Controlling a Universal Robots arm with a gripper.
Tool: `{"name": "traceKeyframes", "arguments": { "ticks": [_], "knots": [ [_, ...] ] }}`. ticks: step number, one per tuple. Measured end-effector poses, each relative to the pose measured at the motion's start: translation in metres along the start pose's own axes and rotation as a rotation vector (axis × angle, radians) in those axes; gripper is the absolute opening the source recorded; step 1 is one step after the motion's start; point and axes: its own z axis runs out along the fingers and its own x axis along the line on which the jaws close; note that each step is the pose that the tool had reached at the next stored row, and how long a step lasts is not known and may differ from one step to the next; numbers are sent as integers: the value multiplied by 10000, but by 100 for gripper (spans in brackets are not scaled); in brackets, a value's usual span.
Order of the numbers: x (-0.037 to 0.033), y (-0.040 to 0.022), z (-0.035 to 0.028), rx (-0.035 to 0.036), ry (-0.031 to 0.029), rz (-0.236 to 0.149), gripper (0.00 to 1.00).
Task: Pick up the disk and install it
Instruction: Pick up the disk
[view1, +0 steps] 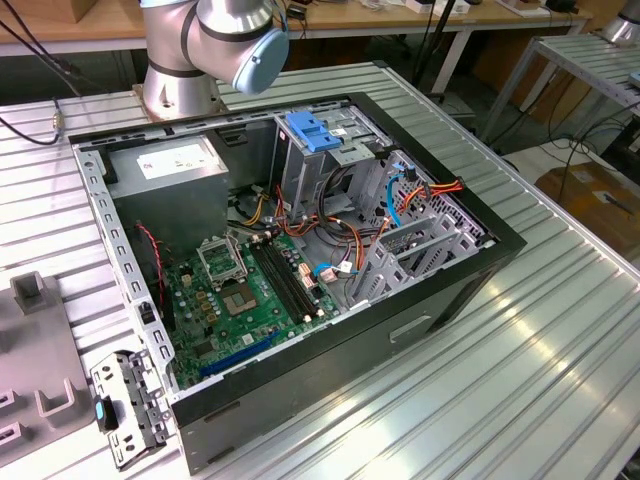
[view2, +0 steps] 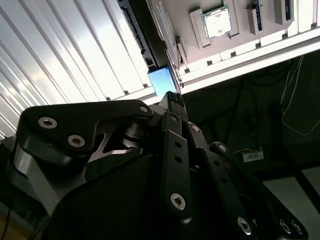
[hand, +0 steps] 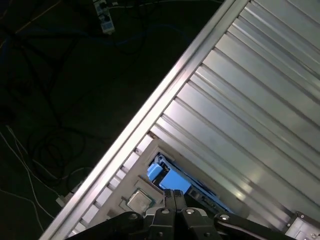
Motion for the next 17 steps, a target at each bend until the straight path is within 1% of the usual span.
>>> {"name": "traceKeyframes", "arguments": {
  "ticks": [2,3,5,6,11,13,16,17],
  "knots": [
    [0,0,0,-1,9,-207,11],
    [0,0,0,-2,19,-417,11],
    [0,0,0,-3,25,-565,11],
    [0,0,0,-4,33,-732,11],
    [0,1,0,-8,57,-1255,11],
    [0,0,0,-11,77,-1692,11],
    [0,0,0,-14,100,-2222,11],
    [0,-1,1,-16,115,-2545,11]
  ]
}}
